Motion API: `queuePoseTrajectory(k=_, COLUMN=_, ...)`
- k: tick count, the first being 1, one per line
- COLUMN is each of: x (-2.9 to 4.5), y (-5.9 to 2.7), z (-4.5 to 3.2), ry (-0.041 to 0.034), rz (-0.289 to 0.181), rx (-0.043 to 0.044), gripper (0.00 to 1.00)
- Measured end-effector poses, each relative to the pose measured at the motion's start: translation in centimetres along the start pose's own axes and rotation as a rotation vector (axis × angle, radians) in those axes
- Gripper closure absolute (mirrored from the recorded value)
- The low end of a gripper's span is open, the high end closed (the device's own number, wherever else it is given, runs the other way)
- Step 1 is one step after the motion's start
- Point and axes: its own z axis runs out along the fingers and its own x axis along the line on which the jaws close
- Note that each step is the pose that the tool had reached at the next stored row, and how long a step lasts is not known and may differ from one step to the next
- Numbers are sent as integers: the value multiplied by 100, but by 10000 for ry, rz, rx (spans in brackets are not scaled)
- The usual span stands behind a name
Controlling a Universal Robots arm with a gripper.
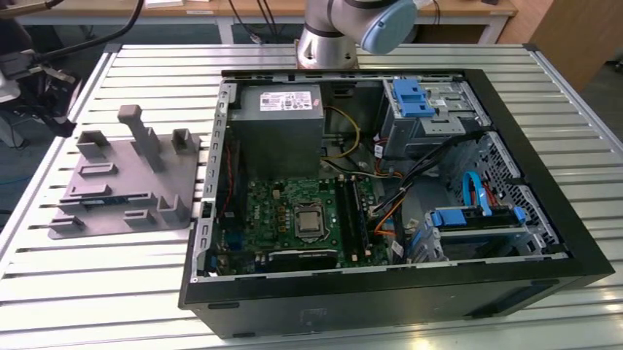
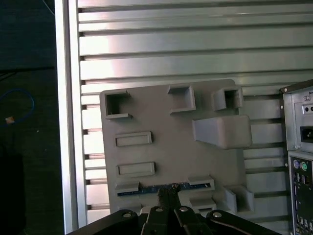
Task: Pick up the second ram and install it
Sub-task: 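Reach for the second ram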
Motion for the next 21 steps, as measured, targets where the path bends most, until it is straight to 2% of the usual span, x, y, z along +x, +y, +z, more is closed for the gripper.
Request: queuePoseTrajectory(k=21, x=3, y=-7, z=124, ry=0, rz=-1, rx=0, gripper=90)
